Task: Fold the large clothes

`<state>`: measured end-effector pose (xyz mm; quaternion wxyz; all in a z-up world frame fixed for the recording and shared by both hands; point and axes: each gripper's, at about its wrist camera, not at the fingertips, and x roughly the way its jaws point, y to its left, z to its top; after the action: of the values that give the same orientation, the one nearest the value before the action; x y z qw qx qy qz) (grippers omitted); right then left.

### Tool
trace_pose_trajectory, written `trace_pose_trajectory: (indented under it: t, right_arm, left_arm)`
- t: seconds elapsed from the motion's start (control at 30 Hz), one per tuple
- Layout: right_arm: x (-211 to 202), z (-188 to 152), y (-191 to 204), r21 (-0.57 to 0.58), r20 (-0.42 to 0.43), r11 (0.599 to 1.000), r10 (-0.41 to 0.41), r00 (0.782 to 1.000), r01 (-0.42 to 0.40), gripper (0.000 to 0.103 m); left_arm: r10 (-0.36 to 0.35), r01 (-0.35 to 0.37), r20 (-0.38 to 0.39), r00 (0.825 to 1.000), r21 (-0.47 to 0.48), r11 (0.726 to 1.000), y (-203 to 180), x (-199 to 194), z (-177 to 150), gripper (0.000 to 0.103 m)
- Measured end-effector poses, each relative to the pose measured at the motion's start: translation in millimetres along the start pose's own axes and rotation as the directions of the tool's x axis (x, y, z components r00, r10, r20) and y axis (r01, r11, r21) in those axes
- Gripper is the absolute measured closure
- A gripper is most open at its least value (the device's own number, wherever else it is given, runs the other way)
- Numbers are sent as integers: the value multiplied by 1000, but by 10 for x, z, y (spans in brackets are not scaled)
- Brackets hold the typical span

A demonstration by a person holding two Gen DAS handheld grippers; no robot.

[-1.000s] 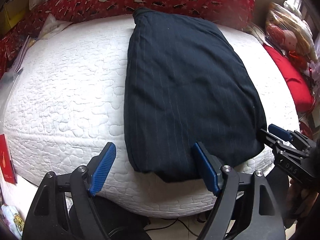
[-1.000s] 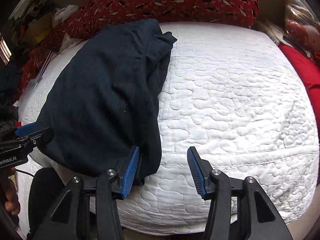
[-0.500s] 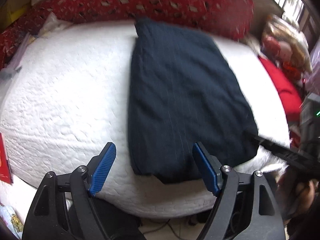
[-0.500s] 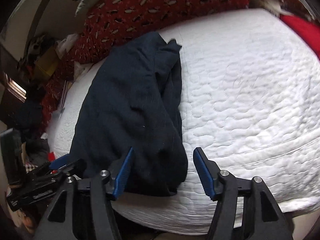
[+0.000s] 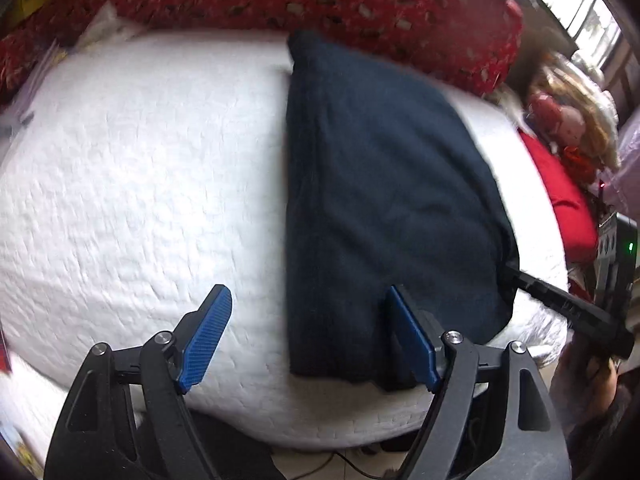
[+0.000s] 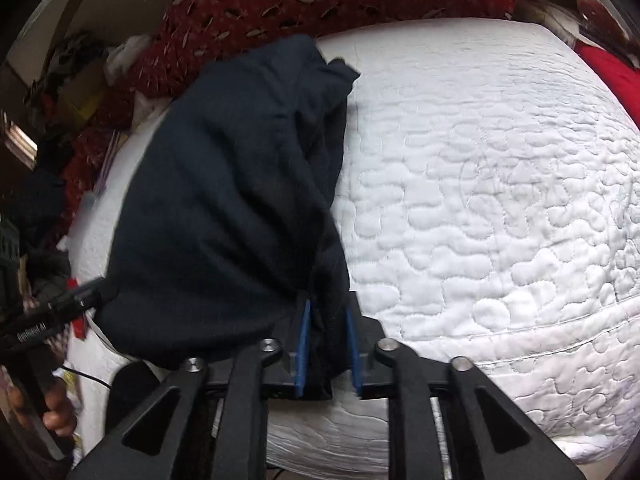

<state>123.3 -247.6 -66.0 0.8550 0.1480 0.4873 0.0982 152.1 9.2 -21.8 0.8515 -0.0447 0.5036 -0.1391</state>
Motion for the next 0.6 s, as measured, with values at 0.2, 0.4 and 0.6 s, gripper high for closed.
trace_pose_trajectory:
  t: [0.2,0.4,0.6]
  right_arm:
    - [-158,607,-153,208,157,965,128,979,-159,51]
    - [427,998,-106,273,74,952,126,989,-141,64]
    - [376,988,-2,151,163,986,41,986,-66,101]
  left_arm:
    - [48,-48,37,998,-22,999,-46,169,588,23]
    - [81,-80,33,996,-10,997,-191,433,868,23]
    - [80,-80,-37,996,11,997,-190,892,889,22]
